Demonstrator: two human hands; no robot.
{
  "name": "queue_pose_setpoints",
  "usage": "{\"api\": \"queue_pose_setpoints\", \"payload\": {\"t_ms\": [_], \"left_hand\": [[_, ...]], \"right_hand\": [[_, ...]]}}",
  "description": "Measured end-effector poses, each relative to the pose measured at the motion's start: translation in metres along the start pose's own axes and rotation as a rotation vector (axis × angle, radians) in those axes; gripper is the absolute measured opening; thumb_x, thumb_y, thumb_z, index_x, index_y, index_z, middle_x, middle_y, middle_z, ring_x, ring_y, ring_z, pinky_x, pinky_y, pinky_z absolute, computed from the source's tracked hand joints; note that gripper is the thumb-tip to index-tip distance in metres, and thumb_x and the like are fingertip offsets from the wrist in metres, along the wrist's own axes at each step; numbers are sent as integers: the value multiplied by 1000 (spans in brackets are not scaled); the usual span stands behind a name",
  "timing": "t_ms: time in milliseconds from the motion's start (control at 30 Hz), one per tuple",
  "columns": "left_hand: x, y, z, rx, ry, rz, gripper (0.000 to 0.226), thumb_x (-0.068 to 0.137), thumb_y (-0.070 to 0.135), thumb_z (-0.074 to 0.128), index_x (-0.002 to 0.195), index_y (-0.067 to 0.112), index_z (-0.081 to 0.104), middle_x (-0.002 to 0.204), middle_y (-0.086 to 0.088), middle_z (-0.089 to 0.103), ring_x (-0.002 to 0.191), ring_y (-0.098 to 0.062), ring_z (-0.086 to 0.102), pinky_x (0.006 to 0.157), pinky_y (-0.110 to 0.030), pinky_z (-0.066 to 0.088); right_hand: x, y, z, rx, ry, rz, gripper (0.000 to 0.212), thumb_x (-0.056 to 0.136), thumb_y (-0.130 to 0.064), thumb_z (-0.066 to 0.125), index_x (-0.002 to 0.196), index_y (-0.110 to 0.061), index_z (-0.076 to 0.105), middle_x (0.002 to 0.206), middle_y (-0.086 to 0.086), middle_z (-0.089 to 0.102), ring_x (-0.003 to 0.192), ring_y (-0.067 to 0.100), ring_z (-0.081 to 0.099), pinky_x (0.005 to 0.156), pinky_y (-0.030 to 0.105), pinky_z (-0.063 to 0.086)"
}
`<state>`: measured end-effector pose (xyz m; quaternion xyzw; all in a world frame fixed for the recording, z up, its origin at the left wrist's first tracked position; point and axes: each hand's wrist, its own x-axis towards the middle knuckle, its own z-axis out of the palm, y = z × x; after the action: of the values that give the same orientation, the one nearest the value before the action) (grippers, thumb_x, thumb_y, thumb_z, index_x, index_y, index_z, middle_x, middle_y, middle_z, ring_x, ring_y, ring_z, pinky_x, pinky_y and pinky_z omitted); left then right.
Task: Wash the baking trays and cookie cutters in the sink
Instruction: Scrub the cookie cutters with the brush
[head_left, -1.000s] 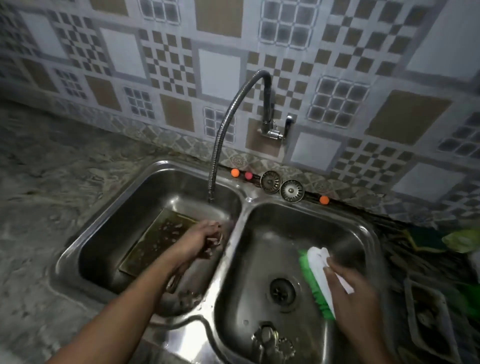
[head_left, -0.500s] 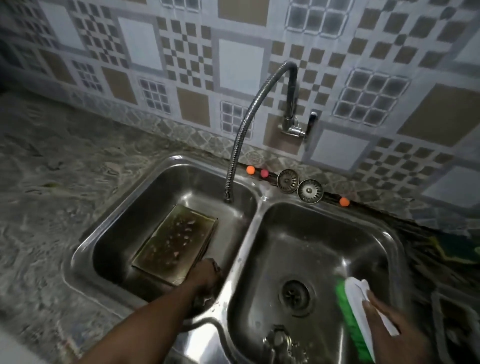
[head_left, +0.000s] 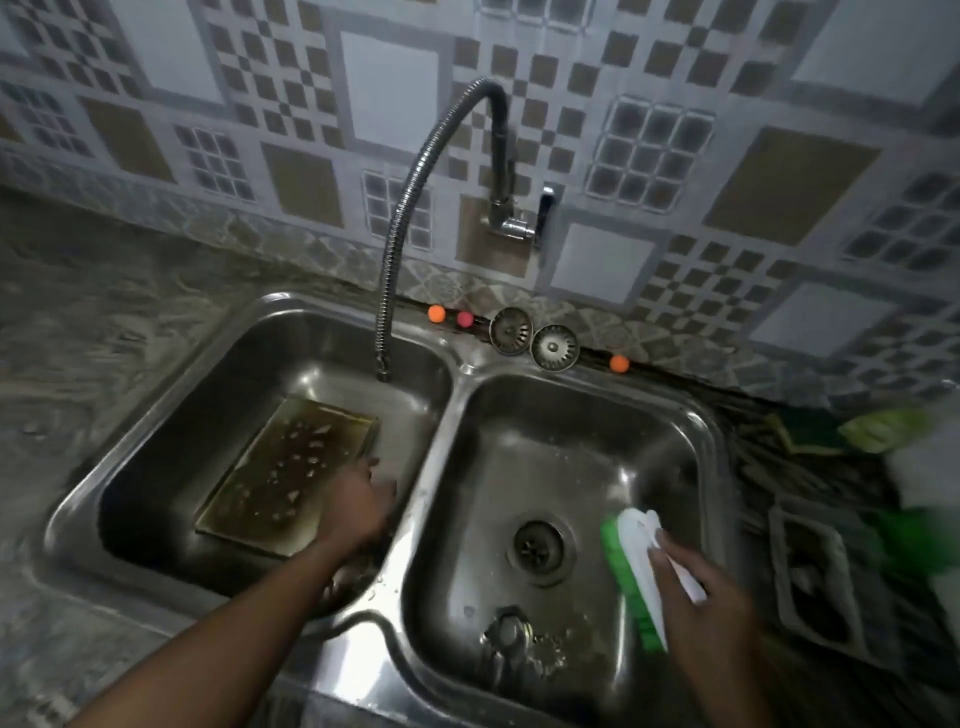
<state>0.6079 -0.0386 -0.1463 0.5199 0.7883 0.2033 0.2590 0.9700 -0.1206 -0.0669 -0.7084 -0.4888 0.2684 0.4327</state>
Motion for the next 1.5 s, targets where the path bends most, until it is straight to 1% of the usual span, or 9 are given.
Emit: {"api": "queue_pose_setpoints", "payload": {"t_ms": [167, 300, 500, 767, 900, 1000, 1200, 1333, 1500], "left_hand": [[-29, 78, 4, 51, 96, 423, 35, 87, 40, 62, 116, 20, 65, 111, -7, 63, 105, -28, 55, 89, -41, 49], [-61, 120, 55, 123, -292, 602, 36, 84, 40, 64, 118, 27, 63, 107, 1, 66, 91, -20, 64, 82, -35, 53], [-113, 134, 138, 692, -727, 842, 27, 90, 27, 56, 112, 13, 62, 110, -13, 68, 100, -35, 66, 79, -39, 52], [-120, 112, 188, 958, -867, 952, 40, 103, 22, 38, 139, 8, 45, 145, -15, 45, 126, -36, 50, 103, -46, 37], [-116, 104, 196, 1008, -873, 950, 40, 100, 14, 38, 139, 7, 44, 140, -17, 46, 128, -38, 44, 105, -47, 28], [-114, 105, 195, 1004, -877, 938, 35, 93, 13, 44, 126, 7, 51, 129, -17, 54, 124, -35, 46, 105, -48, 26], [-91, 112, 180, 305, -896, 650, 42, 85, 56, 55, 108, 23, 68, 106, 7, 72, 97, -15, 70, 85, -31, 54], [-80, 145, 144, -398, -734, 339, 24, 74, 6, 80, 92, 19, 72, 81, 13, 74, 76, 2, 67, 70, -19, 51], [-64, 173, 105, -720, -617, 196, 48, 70, -1, 73, 111, 25, 69, 107, -4, 73, 85, -16, 70, 77, -27, 53]], "right_hand": [[0, -11, -11, -16, 14, 29, 19, 90, -21, 68, 107, -27, 73, 95, -29, 62, 89, -15, 59, 79, 8, 42], [18, -9, -34, -5, 127, 29, 23, 93, -22, 64, 113, -16, 72, 109, -8, 68, 102, 6, 59, 80, 6, 38], [58, 13, -87, -132, 329, -18, 26, 96, -19, 58, 117, -9, 68, 120, 6, 67, 113, 18, 59, 94, 17, 38], [95, 49, -126, -307, 354, 137, 32, 98, -19, 55, 127, -10, 64, 130, 15, 61, 119, 31, 54, 92, 25, 39], [98, 68, -121, -387, 252, 145, 31, 97, -14, 56, 125, -6, 64, 129, 15, 62, 120, 32, 55, 94, 19, 35], [99, 83, -115, -406, 211, 151, 32, 97, -14, 55, 127, -4, 62, 131, 17, 60, 122, 33, 54, 102, 32, 38], [97, 79, -118, -335, 251, 184, 32, 98, -14, 53, 128, -5, 61, 132, 16, 59, 122, 33, 54, 100, 32, 38], [96, 41, -123, -279, 365, 120, 32, 98, -17, 55, 127, -9, 63, 131, 12, 60, 119, 29, 54, 93, 22, 34], [94, -16, -91, -79, 264, -96, 25, 94, -16, 61, 118, -15, 69, 118, -6, 65, 106, 1, 57, 87, 6, 38]]}}
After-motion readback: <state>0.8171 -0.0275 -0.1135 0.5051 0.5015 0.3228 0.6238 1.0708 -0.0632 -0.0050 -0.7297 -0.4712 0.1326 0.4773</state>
